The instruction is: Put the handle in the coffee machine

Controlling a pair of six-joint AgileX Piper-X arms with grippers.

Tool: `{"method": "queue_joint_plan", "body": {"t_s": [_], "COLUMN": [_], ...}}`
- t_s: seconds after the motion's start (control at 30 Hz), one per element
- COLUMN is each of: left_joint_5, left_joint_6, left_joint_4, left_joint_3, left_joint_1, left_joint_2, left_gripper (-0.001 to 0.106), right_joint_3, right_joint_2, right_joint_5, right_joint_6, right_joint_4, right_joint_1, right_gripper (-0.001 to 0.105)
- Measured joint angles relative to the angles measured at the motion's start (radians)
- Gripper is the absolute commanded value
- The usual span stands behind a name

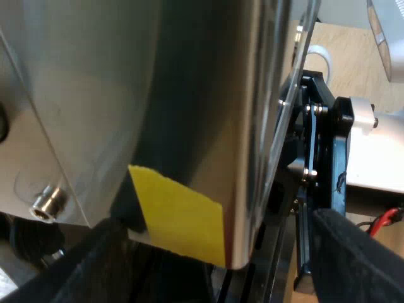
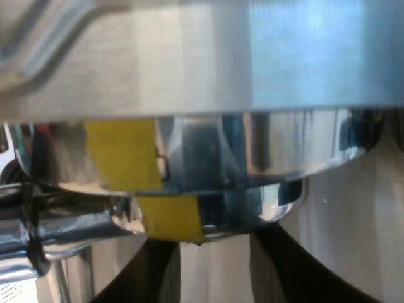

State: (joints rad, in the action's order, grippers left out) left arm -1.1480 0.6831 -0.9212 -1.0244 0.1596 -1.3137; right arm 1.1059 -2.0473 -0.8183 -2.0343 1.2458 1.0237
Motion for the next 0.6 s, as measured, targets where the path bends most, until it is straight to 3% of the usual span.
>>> {"method": "queue_joint_plan", "body": {"t_s": [0.33, 0.43, 0.47, 0.5, 0.53, 0.57, 0.6], "left_joint_5": [-0.012, -0.02, -0.019, -0.019, -0.019, -0.019, -0.019], "left_joint_6": [-0.001, -0.001, -0.001, -0.001, -0.001, -0.001, -0.001], "left_joint_4": [0.008, 0.008, 0.008, 0.008, 0.008, 0.008, 0.008], "left_joint_3": [-0.001, -0.001, -0.001, -0.001, -0.001, -0.001, -0.001], "left_joint_1": [0.115, 0.146, 0.155, 0.157, 0.162, 0.166, 0.167], "left_joint_2": [0.082, 0.088, 0.09, 0.092, 0.093, 0.093, 0.093], "left_gripper": [0.052, 0.04, 0.027, 0.022, 0.022, 0.005, 0.0], "right_joint_3": [0.0, 0.0, 0.0, 0.0, 0.0, 0.0, 0.0], "right_joint_2": [0.0, 0.0, 0.0, 0.0, 0.0, 0.0, 0.0], "right_joint_5": [0.0, 0.0, 0.0, 0.0, 0.0, 0.0, 0.0], "right_joint_6": [0.0, 0.0, 0.0, 0.0, 0.0, 0.0, 0.0], "right_joint_4": [0.0, 0.0, 0.0, 0.0, 0.0, 0.0, 0.0], "right_joint_1": [0.0, 0.0, 0.0, 0.0, 0.0, 0.0, 0.0], "right_gripper": [0.03, 0.03, 0.03, 0.03, 0.03, 0.03, 0.03]}}
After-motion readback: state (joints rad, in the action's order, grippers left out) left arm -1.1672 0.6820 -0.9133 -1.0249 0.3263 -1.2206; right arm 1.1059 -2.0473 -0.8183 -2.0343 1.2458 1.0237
